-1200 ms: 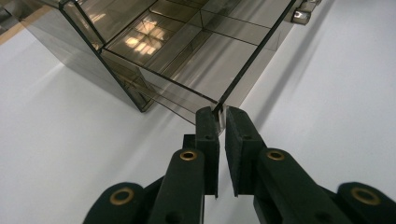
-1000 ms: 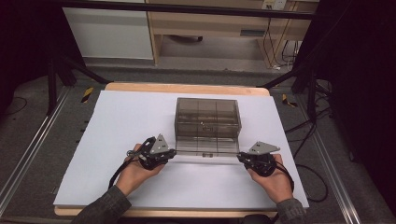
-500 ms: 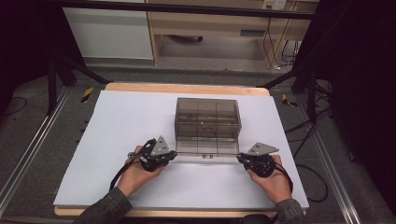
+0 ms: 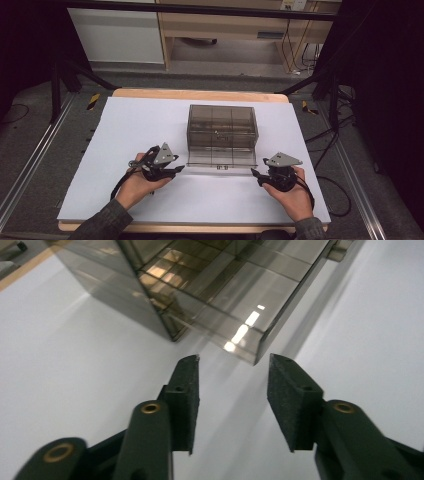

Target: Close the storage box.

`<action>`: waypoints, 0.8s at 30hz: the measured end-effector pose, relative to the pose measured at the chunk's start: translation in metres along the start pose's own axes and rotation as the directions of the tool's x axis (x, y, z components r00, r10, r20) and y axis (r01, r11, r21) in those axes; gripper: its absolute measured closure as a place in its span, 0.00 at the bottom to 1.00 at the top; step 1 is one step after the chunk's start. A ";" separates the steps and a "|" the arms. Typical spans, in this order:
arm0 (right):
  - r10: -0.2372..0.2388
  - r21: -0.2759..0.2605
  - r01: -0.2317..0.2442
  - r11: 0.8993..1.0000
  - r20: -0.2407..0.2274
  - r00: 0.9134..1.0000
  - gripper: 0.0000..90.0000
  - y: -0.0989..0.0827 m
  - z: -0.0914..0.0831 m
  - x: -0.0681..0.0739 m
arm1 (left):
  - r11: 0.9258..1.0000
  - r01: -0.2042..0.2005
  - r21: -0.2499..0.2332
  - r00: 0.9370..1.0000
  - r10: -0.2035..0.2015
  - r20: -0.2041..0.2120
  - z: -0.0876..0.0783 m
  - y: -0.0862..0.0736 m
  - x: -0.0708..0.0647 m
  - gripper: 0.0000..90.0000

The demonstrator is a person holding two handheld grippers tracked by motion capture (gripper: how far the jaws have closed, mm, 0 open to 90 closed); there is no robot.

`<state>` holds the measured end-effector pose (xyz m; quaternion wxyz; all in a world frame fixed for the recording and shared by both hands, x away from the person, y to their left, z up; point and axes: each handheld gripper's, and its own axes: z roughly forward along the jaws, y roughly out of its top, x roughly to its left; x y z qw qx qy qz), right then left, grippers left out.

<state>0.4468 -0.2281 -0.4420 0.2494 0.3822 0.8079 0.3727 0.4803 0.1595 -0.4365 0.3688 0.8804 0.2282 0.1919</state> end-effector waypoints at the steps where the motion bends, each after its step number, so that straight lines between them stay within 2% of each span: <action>1: 0.007 -0.005 -0.007 1.000 0.016 1.000 0.39 0.001 -0.003 0.002 | 1.000 -0.004 0.005 1.000 0.004 -0.004 -0.003 0.000 0.002 0.58; 2: 0.015 -0.011 -0.014 1.000 0.031 0.999 0.35 0.001 -0.005 0.004 | 0.999 -0.024 0.023 1.000 0.024 -0.009 -0.009 0.000 0.007 0.55; 3: 0.057 -0.024 -0.056 0.998 0.049 0.997 0.30 0.003 -0.009 0.007 | 0.999 -0.030 0.027 0.999 0.030 -0.010 -0.012 0.000 0.008 0.49; 5: 0.108 -0.048 -0.105 0.993 0.061 0.992 0.22 0.004 -0.013 0.012 | 0.998 -0.051 0.048 0.999 0.051 -0.004 -0.019 0.000 0.013 0.40; 6: 0.132 -0.059 -0.128 0.990 0.068 0.989 0.19 0.003 -0.016 0.015 | 0.994 -0.080 0.069 0.997 0.080 0.008 -0.025 0.000 0.016 0.36; 8: 0.168 -0.103 -0.158 0.982 0.092 0.982 0.19 0.001 -0.018 0.025 | 0.991 -0.109 0.080 0.994 0.108 0.024 -0.032 0.000 0.018 0.33; 11: 0.225 -0.208 -0.190 0.960 0.161 0.961 0.26 -0.011 -0.016 0.037 | 0.985 -0.144 0.100 0.988 0.138 0.064 -0.042 -0.002 0.021 0.29; 13: 0.260 -0.208 -0.221 0.953 0.186 0.947 0.25 -0.019 -0.013 0.040 | 0.975 -0.175 0.139 0.983 0.165 0.081 -0.047 -0.004 0.020 0.29; 14: 0.263 -0.210 -0.223 0.952 0.187 0.946 0.25 -0.021 -0.013 0.040 | 0.968 -0.196 0.157 0.978 0.182 0.100 -0.050 -0.005 0.019 0.29; 16: 0.232 -0.207 -0.188 0.960 0.216 0.948 0.25 -0.023 -0.014 0.041 | 0.953 -0.239 0.186 0.966 0.214 0.142 -0.053 -0.008 0.018 0.30; 18: 0.239 -0.220 -0.189 0.957 0.231 0.943 0.26 -0.025 -0.015 0.038 | 0.937 -0.278 0.210 0.953 0.242 0.185 -0.054 -0.012 0.016 0.31; 19: 0.246 -0.223 -0.195 0.955 0.233 0.941 0.26 -0.026 -0.015 0.037 | 0.933 -0.289 0.215 0.948 0.247 0.200 -0.054 -0.015 0.014 0.31; 20: 0.247 -0.222 -0.195 0.955 0.237 0.940 0.26 -0.027 -0.015 0.036 | 0.917 -0.320 0.237 0.936 0.268 0.227 -0.054 -0.018 0.013 0.32; 22: 0.244 -0.218 -0.193 0.957 0.239 0.940 0.27 -0.029 -0.015 0.036 | 0.905 -0.342 0.254 0.925 0.277 0.260 -0.054 -0.022 0.011 0.34; 23: 0.244 -0.217 -0.194 0.957 0.239 0.940 0.27 -0.029 -0.015 0.036 | 0.903 -0.345 0.256 0.922 0.276 0.271 -0.053 -0.024 0.009 0.35; 24: 0.243 -0.216 -0.192 0.957 0.241 0.940 0.27 -0.029 -0.015 0.036 | 0.891 -0.367 0.268 0.911 0.286 0.296 -0.052 -0.026 0.007 0.36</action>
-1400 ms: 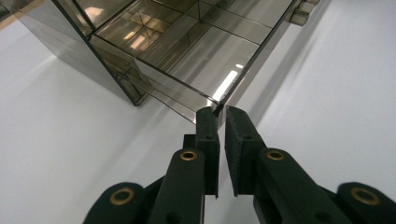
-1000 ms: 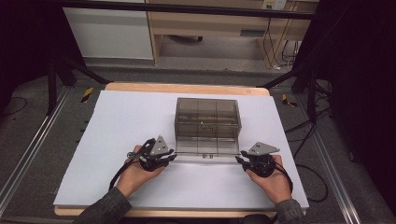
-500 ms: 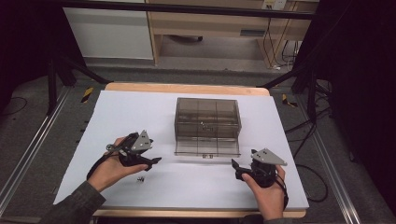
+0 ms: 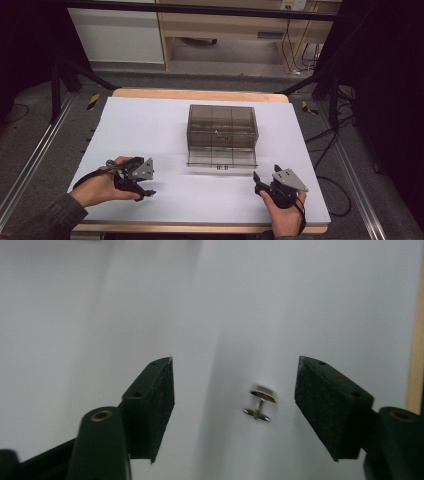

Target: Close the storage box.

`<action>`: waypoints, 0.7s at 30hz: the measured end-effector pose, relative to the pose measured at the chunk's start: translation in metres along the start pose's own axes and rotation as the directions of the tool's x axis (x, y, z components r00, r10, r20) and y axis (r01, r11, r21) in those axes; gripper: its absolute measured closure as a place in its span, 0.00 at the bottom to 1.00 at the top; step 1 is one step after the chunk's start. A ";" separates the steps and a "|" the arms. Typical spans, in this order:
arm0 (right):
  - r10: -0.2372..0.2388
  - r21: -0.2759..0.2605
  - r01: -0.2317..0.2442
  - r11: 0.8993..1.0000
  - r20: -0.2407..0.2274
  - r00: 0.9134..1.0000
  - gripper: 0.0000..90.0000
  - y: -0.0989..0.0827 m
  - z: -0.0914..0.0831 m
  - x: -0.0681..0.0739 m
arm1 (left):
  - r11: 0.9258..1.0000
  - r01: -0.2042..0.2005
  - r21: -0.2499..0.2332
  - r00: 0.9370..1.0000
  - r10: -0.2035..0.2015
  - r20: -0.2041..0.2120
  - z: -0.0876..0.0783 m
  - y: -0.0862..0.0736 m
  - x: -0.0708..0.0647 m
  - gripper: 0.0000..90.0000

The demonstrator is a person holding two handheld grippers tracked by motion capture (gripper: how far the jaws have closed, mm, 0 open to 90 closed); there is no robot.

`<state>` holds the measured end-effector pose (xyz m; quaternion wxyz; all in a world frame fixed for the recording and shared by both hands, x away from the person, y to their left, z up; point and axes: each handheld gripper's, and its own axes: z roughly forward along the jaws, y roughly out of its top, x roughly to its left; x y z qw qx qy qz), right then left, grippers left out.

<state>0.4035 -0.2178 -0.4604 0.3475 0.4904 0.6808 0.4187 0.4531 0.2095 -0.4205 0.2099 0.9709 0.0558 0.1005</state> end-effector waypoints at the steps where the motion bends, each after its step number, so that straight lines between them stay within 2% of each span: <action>1: -0.002 0.003 0.002 1.000 0.000 1.000 0.27 0.000 0.000 0.000 | 1.000 -0.009 0.008 1.000 0.009 0.011 0.002 0.000 -0.002 0.38; 3: -0.009 0.010 0.009 1.000 0.002 1.000 0.27 0.000 0.002 0.001 | 0.999 -0.036 0.029 0.999 0.036 0.031 0.005 0.000 -0.005 0.44; 8: -0.008 0.014 0.008 1.000 -0.002 1.000 0.27 -0.001 0.003 0.001 | 0.995 -0.071 0.077 0.995 0.065 0.075 0.014 -0.001 -0.007 0.48; 13: -0.011 0.020 0.011 1.000 -0.003 1.000 0.28 -0.001 0.004 0.001 | 0.994 -0.060 0.095 0.995 0.052 0.079 0.020 -0.003 -0.005 0.55; 14: -0.011 0.020 0.011 1.000 -0.005 1.000 0.28 -0.002 0.004 0.001 | 0.992 -0.072 0.106 0.995 0.064 0.079 0.020 -0.002 -0.005 0.57; 17: -0.015 0.030 0.015 0.999 -0.007 1.000 0.28 -0.002 0.005 0.001 | 0.992 -0.069 0.102 0.994 0.060 0.087 0.022 -0.002 -0.007 0.62; 19: -0.016 0.029 0.016 0.999 -0.006 1.000 0.29 -0.002 0.005 0.001 | 0.990 -0.081 0.114 0.994 0.071 0.088 0.022 -0.001 -0.007 0.65; 21: -0.015 0.028 0.015 0.999 -0.005 1.000 0.29 -0.002 0.005 0.000 | 0.990 -0.077 0.121 0.994 0.066 0.088 0.023 -0.002 -0.007 0.67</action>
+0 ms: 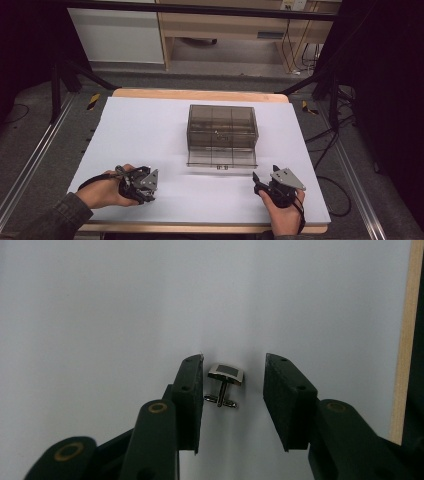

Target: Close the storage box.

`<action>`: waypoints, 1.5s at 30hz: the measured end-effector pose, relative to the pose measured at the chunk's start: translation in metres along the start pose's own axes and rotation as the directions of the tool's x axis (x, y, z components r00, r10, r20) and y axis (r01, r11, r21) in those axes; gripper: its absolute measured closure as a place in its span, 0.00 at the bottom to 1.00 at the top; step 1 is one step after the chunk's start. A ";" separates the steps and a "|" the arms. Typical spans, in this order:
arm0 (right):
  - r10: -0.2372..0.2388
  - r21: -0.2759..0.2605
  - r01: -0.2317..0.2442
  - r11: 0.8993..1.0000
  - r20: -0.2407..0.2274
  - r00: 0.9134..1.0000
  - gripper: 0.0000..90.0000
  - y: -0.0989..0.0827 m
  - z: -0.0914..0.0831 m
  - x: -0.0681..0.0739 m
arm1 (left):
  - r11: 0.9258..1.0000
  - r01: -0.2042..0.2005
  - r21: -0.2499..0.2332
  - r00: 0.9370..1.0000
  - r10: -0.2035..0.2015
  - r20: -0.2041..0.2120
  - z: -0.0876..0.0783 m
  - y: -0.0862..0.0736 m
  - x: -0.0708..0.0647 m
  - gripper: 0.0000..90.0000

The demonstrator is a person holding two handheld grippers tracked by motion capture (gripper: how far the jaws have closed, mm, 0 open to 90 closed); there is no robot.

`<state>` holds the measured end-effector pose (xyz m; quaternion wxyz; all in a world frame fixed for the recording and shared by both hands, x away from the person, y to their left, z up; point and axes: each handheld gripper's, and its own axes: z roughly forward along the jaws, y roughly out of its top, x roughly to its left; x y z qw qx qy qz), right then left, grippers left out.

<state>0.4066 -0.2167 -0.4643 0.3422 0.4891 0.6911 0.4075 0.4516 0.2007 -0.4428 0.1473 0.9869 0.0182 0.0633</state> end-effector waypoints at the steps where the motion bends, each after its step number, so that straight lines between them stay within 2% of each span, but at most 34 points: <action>1: 0.001 0.000 -0.001 1.000 0.000 1.000 0.29 0.000 0.000 0.000 | 1.000 0.003 0.002 1.000 -0.003 0.000 0.000 0.000 0.001 0.68; 11: -0.005 0.007 0.005 1.000 -0.006 1.000 0.30 0.000 0.001 0.000 | 0.999 0.043 0.001 0.999 -0.043 0.010 0.000 -0.004 0.005 0.81; 17: -0.005 0.009 0.005 1.000 -0.007 1.000 0.31 0.000 0.001 0.000 | 0.997 0.068 -0.041 0.998 -0.069 -0.001 -0.005 -0.005 0.007 0.82; 24: -0.004 0.014 0.005 1.000 -0.008 1.000 0.31 -0.001 0.002 0.001 | 0.996 0.068 -0.063 0.997 -0.069 -0.022 -0.009 0.000 0.009 0.83; 30: -0.010 0.020 0.010 1.000 -0.009 1.000 0.31 -0.001 0.003 0.000 | 0.992 0.073 -0.103 0.997 -0.076 -0.032 -0.011 0.005 0.010 0.83; 34: -0.009 0.019 0.009 1.000 -0.008 1.000 0.30 -0.001 0.003 0.000 | 0.992 0.068 -0.107 0.997 -0.072 -0.039 -0.012 0.007 0.011 0.83; 35: -0.007 0.019 0.007 1.000 -0.009 1.000 0.30 -0.001 0.003 0.000 | 0.990 0.077 -0.122 0.996 -0.083 -0.044 -0.012 0.009 0.011 0.83; 39: -0.005 0.026 0.005 1.000 -0.008 1.000 0.30 -0.002 0.004 -0.001 | 0.987 0.074 -0.141 0.996 -0.081 -0.045 -0.015 0.013 0.014 0.83; 42: -0.002 0.030 0.003 1.000 -0.007 1.000 0.29 -0.002 0.005 -0.001 | 0.988 0.062 -0.144 0.996 -0.070 -0.056 -0.019 0.017 0.017 0.83; 45: 0.004 0.032 -0.004 0.999 -0.005 1.000 0.24 -0.002 0.005 -0.002 | 0.984 0.066 -0.166 0.995 -0.078 -0.066 -0.023 0.022 0.021 0.83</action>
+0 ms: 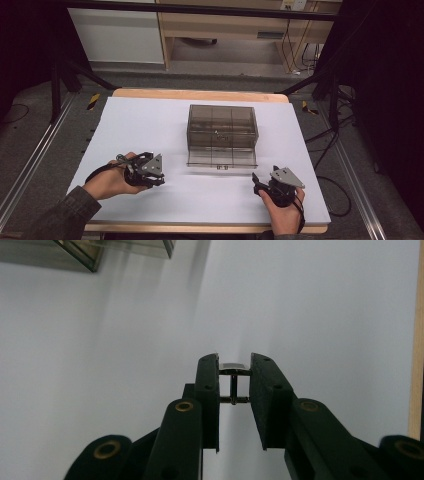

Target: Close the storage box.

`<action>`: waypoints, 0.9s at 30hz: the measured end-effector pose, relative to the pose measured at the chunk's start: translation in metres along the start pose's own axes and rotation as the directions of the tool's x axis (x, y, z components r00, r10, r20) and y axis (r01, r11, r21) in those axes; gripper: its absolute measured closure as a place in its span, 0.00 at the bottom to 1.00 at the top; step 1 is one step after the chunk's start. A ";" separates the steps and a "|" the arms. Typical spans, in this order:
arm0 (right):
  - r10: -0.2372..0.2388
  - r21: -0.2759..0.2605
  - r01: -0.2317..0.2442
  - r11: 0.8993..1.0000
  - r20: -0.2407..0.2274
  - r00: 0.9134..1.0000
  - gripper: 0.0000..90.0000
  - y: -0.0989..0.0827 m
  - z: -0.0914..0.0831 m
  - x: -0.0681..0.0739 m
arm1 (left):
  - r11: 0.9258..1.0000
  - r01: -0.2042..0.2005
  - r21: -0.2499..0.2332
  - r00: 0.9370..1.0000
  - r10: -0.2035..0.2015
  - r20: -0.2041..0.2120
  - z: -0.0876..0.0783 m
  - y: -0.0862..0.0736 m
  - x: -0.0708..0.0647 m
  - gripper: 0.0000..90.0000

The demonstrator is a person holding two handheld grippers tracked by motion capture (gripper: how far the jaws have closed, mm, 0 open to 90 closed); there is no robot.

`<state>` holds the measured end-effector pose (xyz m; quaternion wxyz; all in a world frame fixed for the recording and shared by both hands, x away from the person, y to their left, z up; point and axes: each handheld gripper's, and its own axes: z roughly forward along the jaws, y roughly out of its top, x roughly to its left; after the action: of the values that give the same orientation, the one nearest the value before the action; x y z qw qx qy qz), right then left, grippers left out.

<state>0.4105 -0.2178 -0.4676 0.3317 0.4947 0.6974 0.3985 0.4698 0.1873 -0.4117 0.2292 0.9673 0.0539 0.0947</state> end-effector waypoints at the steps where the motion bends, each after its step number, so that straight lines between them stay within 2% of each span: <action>1: 0.005 0.000 -0.005 1.000 0.000 1.000 0.21 0.000 0.000 0.000 | 1.000 0.003 -0.005 1.000 -0.003 -0.003 -0.001 0.002 0.001 0.83; 7: 0.015 0.004 -0.015 1.000 -0.002 1.000 0.17 0.000 0.002 -0.001 | 1.000 -0.001 -0.021 1.000 0.001 -0.007 -0.003 0.016 0.011 0.83; 11: 0.015 0.006 -0.015 1.000 -0.001 1.000 0.16 0.000 0.003 -0.001 | 0.999 0.002 -0.053 1.000 -0.003 -0.013 -0.008 0.026 0.017 0.83; 17: 0.020 0.010 -0.020 1.000 0.003 1.000 0.14 0.000 0.003 -0.001 | 0.997 0.001 -0.081 0.998 -0.006 -0.062 -0.013 0.039 0.020 0.83; 22: 0.022 0.013 -0.023 1.000 0.012 1.000 0.14 0.000 0.004 -0.001 | 0.994 -0.001 -0.110 0.998 -0.006 -0.063 -0.014 0.050 0.023 0.83; 25: 0.028 0.017 -0.028 0.999 0.013 1.000 0.13 0.000 0.004 -0.002 | 0.994 -0.014 -0.106 0.998 0.008 -0.060 -0.014 0.055 0.024 0.83; 27: 0.036 0.019 -0.036 0.999 0.017 0.999 0.13 -0.001 0.004 -0.002 | 0.992 -0.012 -0.125 0.998 0.005 -0.059 -0.016 0.059 0.027 0.83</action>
<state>0.4147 -0.2193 -0.4700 0.3255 0.5137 0.6894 0.3937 0.4961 0.1457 -0.3665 0.2874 0.9480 0.0506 0.1270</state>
